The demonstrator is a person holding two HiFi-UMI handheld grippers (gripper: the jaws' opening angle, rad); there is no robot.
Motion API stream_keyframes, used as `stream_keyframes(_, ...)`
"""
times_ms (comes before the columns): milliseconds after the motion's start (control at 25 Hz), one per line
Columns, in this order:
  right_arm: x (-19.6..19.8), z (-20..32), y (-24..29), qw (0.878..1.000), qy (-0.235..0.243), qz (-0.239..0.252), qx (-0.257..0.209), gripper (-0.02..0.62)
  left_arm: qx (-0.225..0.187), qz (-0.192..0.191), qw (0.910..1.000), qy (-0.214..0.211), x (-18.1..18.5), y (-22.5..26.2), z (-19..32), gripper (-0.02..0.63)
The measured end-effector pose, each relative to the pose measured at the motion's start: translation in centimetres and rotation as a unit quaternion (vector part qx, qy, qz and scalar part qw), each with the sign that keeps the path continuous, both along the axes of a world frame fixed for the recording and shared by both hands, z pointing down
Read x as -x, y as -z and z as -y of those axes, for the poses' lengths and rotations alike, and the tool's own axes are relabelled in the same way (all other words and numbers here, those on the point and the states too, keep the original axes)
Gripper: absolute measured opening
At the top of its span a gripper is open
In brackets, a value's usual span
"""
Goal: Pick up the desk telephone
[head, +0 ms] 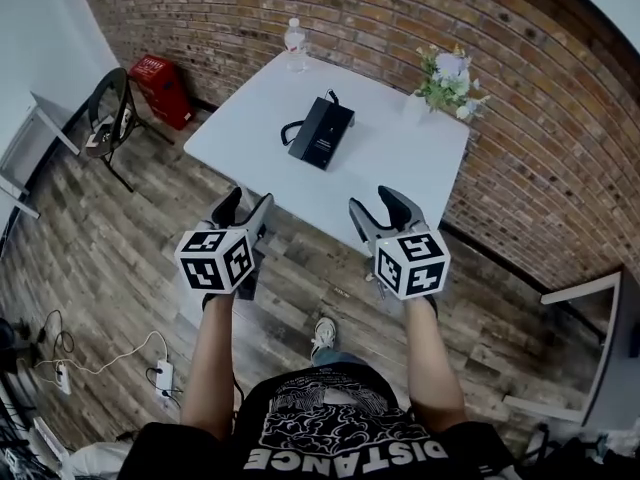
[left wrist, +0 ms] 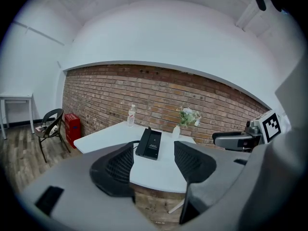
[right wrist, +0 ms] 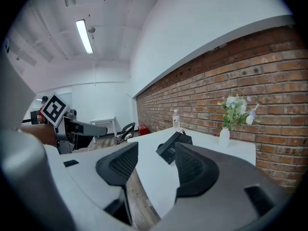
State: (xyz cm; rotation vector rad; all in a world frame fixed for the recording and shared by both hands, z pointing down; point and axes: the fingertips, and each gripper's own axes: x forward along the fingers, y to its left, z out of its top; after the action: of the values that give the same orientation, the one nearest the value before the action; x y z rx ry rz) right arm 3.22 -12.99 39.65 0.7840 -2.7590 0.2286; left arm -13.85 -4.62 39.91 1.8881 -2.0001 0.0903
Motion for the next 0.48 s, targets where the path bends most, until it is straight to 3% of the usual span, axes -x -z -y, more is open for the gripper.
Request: stream_keyframes(480, 1.7, 7.8, 0.1, 1.000, 0.004, 0.010, 0.004, 0.227, 0.000, 0.016, 0.9999, 0.004, 1.8, 1.0, 7.3, 0.247)
